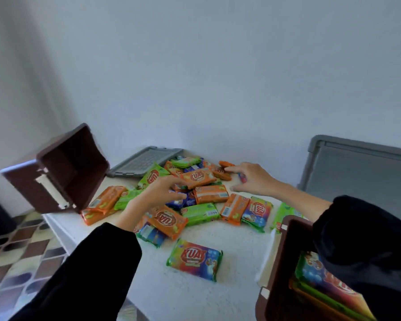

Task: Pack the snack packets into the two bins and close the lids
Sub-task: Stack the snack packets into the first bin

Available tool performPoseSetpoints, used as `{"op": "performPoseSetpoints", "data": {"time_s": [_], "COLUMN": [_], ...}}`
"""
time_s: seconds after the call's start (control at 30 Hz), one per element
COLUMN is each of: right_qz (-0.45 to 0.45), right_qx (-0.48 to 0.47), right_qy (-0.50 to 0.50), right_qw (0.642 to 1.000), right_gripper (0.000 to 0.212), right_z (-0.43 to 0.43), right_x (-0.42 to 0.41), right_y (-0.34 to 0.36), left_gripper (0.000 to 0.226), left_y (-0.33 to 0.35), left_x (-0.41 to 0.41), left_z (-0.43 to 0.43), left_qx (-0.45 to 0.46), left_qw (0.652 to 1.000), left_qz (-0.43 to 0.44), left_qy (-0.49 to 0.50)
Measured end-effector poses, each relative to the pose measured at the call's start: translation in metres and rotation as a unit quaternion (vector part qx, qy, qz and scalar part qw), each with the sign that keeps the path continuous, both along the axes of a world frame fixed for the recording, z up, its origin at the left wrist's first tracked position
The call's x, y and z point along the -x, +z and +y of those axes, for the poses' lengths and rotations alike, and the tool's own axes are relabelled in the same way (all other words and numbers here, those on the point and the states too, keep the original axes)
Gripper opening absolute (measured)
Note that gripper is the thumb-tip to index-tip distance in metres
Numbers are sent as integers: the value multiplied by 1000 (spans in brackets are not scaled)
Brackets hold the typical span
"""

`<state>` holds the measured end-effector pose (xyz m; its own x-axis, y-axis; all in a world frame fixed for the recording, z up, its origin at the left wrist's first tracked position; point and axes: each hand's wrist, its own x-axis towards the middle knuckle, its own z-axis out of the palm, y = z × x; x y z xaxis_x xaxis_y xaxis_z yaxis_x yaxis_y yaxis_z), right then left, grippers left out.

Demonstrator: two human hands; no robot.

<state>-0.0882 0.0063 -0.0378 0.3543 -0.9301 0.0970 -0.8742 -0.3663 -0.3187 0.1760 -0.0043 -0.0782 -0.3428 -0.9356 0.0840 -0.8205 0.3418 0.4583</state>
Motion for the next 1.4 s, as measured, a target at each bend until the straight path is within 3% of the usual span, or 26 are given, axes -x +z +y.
{"op": "performPoseSetpoints", "data": {"time_s": [0.2, 0.3, 0.57, 0.8, 1.03, 1.4], "right_qz": [55, 129, 211, 241, 272, 216], "right_qx": [-93, -109, -119, -57, -9, -115], "right_qy": [87, 131, 156, 221, 202, 174], "right_qw": [990, 977, 958, 943, 941, 954], "right_gripper": [69, 71, 73, 72, 73, 78], "right_z": [-31, -39, -45, -40, -39, -34], "right_x": [-51, -65, -64, -70, -78, -78], "right_y": [-47, -70, -90, -89, -88, -88], "left_gripper": [71, 79, 68, 70, 68, 73], "left_y": [-32, -42, -42, -41, -41, -28], "left_x": [-40, -47, -47, -40, -39, -32], "left_z": [13, 13, 4, 5, 14, 12], "left_qx": [-73, -74, -37, -8, -36, -49], "left_qw": [996, 994, 990, 978, 982, 963], "left_qz": [-51, -86, -132, -205, -176, -255], "left_qy": [2, 3, -24, -28, -54, -69]}}
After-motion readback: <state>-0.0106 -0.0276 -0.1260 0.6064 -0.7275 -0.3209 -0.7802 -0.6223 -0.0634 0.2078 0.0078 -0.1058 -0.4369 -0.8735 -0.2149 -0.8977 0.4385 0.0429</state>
